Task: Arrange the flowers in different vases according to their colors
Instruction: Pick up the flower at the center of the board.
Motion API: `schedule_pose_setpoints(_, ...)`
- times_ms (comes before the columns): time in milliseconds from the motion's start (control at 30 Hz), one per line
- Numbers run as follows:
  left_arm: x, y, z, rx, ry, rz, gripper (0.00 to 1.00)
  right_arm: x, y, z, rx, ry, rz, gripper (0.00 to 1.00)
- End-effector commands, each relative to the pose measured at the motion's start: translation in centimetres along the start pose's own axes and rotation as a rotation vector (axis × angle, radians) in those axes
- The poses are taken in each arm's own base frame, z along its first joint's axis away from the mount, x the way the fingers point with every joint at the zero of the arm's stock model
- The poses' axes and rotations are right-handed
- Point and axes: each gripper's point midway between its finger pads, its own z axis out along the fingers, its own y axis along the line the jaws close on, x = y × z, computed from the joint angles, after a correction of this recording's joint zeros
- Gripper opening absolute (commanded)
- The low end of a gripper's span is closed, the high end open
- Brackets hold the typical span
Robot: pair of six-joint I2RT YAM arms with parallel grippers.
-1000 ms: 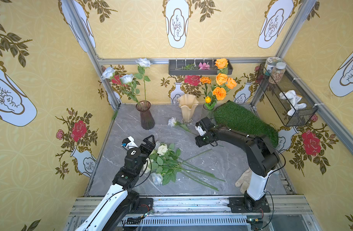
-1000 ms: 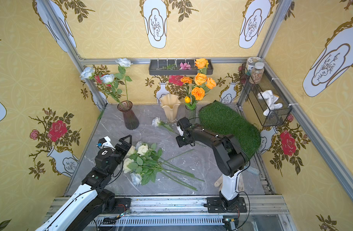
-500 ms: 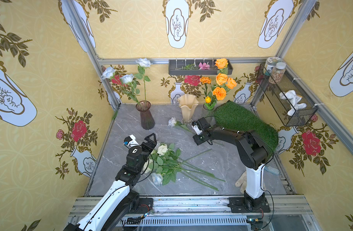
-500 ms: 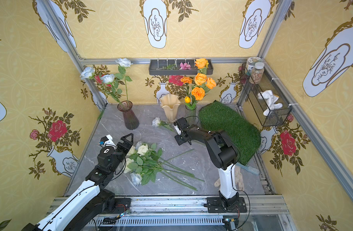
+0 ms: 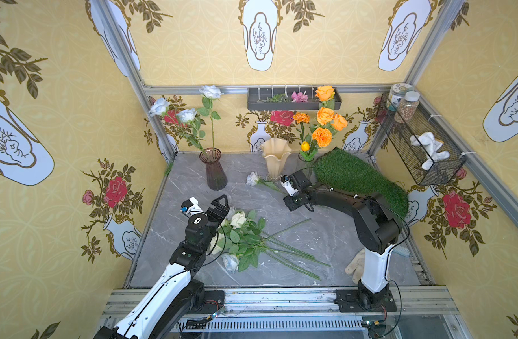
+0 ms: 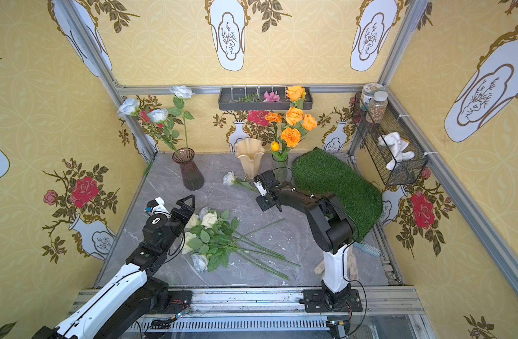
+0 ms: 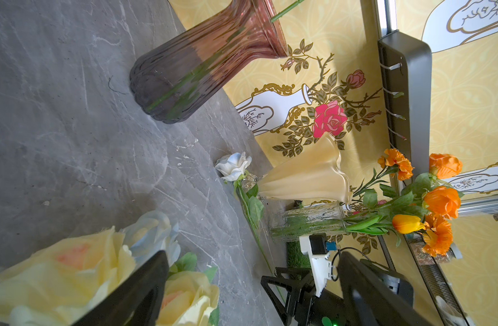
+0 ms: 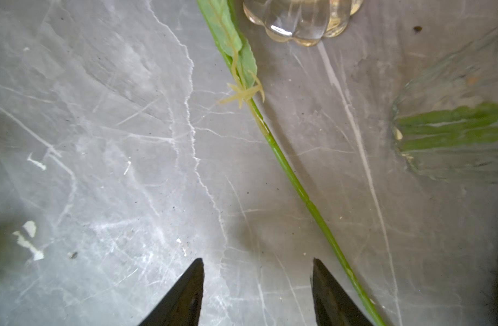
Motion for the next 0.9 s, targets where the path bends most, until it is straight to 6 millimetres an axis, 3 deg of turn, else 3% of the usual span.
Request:
schedule_pose_setpoints(0,-0.1,-0.5,0.0,0.026,-0.002,-0.007,0.95,-0.9,-0.8,-0.1,0.009,-0.031,-0.004,0.63)
schedule_pose_setpoints(133,-0.1,-0.5,0.1,0.024,-0.001,-0.005,0.96,-1.2,-1.9,0.7,-0.007,-0.018,0.029,0.69)
schedule_pose_setpoints(467,0.0,-0.5,0.2,0.023,0.002,-0.002,1.0,-1.4,-2.4,2.6,-0.088,-0.001,0.077,0.68)
schedule_pose_setpoints(700,-0.1,-0.5,0.2,0.027,-0.001,-0.005,1.0,-0.4,0.1,2.9,-0.16,0.058,0.064,0.64)
schedule_pose_setpoints(867,-0.1,-0.4,0.0,0.03,-0.005,-0.01,1.0,0.7,2.5,2.4,-0.194,0.121,0.034,0.56)
